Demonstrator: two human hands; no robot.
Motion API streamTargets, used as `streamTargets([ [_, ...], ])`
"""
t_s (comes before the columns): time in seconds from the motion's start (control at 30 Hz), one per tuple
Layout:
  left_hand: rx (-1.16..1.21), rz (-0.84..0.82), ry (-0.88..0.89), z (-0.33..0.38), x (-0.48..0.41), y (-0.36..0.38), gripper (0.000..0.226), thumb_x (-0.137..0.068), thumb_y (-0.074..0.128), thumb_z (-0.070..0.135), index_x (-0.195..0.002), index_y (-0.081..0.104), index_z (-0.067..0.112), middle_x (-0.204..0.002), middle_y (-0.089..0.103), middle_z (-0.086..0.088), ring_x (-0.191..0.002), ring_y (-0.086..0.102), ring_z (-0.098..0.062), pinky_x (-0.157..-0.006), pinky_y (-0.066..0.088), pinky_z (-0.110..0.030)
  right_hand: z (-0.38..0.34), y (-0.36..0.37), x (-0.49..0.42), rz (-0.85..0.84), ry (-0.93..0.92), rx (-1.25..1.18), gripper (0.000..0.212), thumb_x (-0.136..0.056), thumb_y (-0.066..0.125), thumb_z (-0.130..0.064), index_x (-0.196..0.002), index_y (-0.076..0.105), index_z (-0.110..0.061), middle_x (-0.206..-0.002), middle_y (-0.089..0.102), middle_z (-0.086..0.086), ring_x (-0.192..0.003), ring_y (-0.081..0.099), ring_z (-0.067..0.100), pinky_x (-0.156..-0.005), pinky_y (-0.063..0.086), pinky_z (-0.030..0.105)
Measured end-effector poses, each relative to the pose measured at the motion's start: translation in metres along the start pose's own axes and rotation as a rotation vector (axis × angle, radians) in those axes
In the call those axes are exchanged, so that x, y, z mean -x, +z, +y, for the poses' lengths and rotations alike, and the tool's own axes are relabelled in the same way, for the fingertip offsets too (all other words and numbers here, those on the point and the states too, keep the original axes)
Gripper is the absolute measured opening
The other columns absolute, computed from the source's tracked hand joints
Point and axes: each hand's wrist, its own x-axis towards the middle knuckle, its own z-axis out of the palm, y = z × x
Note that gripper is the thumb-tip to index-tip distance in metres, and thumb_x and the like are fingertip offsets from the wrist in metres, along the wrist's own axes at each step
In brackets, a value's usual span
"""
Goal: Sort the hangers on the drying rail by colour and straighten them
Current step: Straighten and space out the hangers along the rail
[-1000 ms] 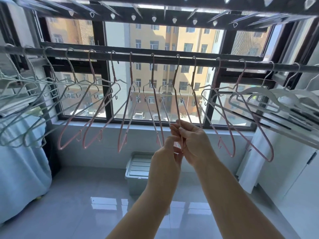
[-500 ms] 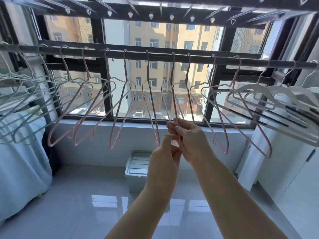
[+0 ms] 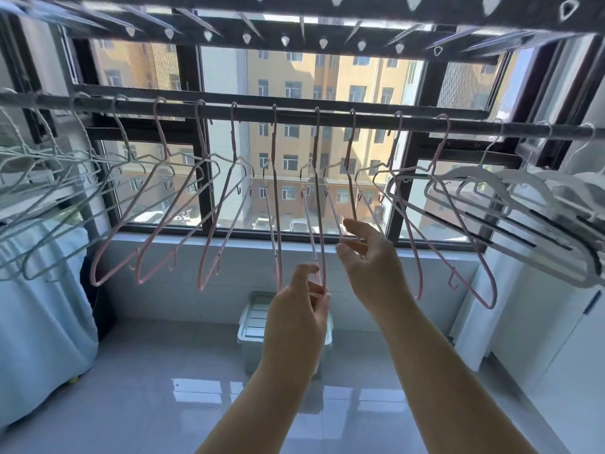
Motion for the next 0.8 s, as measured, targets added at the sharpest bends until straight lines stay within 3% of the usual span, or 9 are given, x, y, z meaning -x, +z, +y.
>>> streamTargets([
  [0.07, -0.031, 0.094, 0.065, -0.001, 0.003, -0.002, 0.043, -0.071, 0.074, 0.010, -0.108, 0.053, 0.014, -0.094, 0.056, 0.001, -0.066, 0.055, -0.004, -0.069, 0.050, -0.012, 0.003, -0.015, -0.003, 0.095, -0.112, 0.103, 0.038, -0.090, 0.053, -0.011, -0.126, 0.050, -0.021, -0.123, 0.053, -0.003, -0.105, 0.052, 0.008, -0.079, 0.041, 0.003],
  [0.13, -0.003, 0.196, 0.142, 0.001, 0.007, 0.000, 0.048, -0.066, 0.077, 0.006, -0.106, 0.051, 0.015, -0.097, 0.044, 0.003, -0.079, 0.048, -0.002, -0.076, 0.045, -0.012, 0.008, -0.022, -0.010, 0.066, -0.070, 0.138, 0.042, -0.090, 0.052, -0.014, -0.131, 0.044, -0.018, -0.133, 0.048, 0.002, -0.119, 0.049, 0.017, -0.099, 0.042, 0.025],
  [0.2, 0.025, 0.175, 0.207, 0.008, 0.010, 0.006, 0.044, -0.067, 0.075, 0.003, -0.101, 0.051, 0.017, -0.093, 0.043, 0.005, -0.079, 0.045, 0.007, -0.075, 0.038, -0.003, 0.012, -0.020, -0.015, -0.030, 0.049, 0.147, 0.045, -0.092, 0.050, -0.018, -0.135, 0.037, -0.015, -0.135, 0.047, 0.005, -0.123, 0.046, 0.021, -0.104, 0.038, 0.036],
  [0.3, 0.018, 0.022, 0.208, 0.020, 0.013, 0.020, 0.037, -0.073, 0.072, 0.005, -0.107, 0.059, 0.014, -0.096, 0.057, 0.002, -0.063, 0.047, 0.011, -0.071, 0.038, 0.002, 0.018, -0.014, -0.017, -0.115, 0.238, -0.194, 0.029, -0.093, 0.045, -0.008, -0.122, 0.047, -0.008, -0.115, 0.058, 0.008, -0.110, 0.055, 0.024, -0.096, 0.044, 0.035],
  [0.37, 0.017, -0.106, 0.104, 0.022, 0.012, 0.030, 0.044, -0.080, 0.065, 0.010, -0.122, 0.051, 0.014, -0.107, 0.061, 0.000, -0.071, 0.054, 0.004, -0.076, 0.043, -0.006, 0.022, -0.014, -0.017, -0.112, 0.329, -0.537, 0.025, -0.092, 0.043, 0.002, -0.115, 0.051, -0.003, -0.099, 0.061, 0.008, -0.096, 0.060, 0.020, -0.089, 0.050, 0.030],
  [0.43, 0.018, -0.177, 0.033, 0.019, 0.011, 0.038, 0.043, -0.083, 0.062, 0.013, -0.124, 0.050, 0.014, -0.108, 0.065, -0.002, -0.085, 0.061, -0.006, -0.081, 0.045, -0.012, 0.024, -0.017, -0.016, -0.089, 0.354, -0.704, 0.024, -0.091, 0.042, 0.005, -0.109, 0.055, -0.004, -0.089, 0.060, 0.007, -0.085, 0.060, 0.015, -0.081, 0.051, 0.025],
  [0.57, -0.020, -0.175, 0.040, 0.017, 0.009, 0.047, 0.020, -0.083, 0.064, 0.016, -0.102, 0.061, 0.012, -0.095, 0.071, -0.002, -0.085, 0.065, -0.010, -0.076, 0.046, -0.011, 0.021, -0.022, -0.017, -0.076, 0.360, -0.797, 0.025, -0.091, 0.040, 0.007, -0.093, 0.058, -0.009, -0.083, 0.057, 0.006, -0.076, 0.058, 0.012, -0.073, 0.052, 0.022],
  [0.8, 0.001, -0.154, 0.055, 0.023, 0.003, 0.056, 0.014, -0.085, 0.060, 0.021, -0.095, 0.063, 0.011, -0.091, 0.071, -0.002, -0.082, 0.066, -0.010, -0.075, 0.048, -0.014, 0.021, -0.031, -0.019, -0.044, 0.365, -0.845, 0.026, -0.091, 0.038, 0.010, -0.091, 0.057, -0.009, -0.080, 0.058, 0.006, -0.073, 0.060, 0.013, -0.071, 0.055, 0.021],
])
